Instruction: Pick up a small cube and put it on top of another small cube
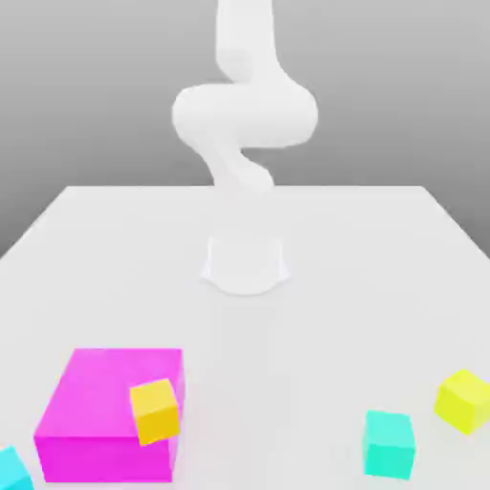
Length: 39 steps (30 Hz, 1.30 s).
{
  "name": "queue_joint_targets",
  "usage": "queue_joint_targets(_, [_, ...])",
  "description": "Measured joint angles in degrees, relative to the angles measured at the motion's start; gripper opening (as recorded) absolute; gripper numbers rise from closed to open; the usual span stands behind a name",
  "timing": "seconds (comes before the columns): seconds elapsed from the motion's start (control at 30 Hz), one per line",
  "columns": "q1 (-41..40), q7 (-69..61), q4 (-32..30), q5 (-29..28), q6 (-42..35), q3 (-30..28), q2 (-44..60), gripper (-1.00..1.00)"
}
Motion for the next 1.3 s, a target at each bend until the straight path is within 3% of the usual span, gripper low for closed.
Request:
queue_joint_targets(0.6, [6.5, 9.0, -5.0, -9.8, 13.5, 17.1, 37.7, 0.0])
queue_joint_targets(0.87, [13.2, 12.3, -7.2, -13.2, 19.5, 20.0, 54.2, 0.0])
queue_joint_targets(1.03, [18.5, 17.3, -5.6, -19.8, 26.4, 14.7, 64.6, 0.0])
queue_joint_targets(1.07, [19.5, 18.1, -5.3, -20.8, 27.5, 13.5, 66.1, -1.0])
queue_joint_targets(1.3, [19.5, 18.2, -5.3, -20.9, 27.6, 13.5, 66.1, -1.0])
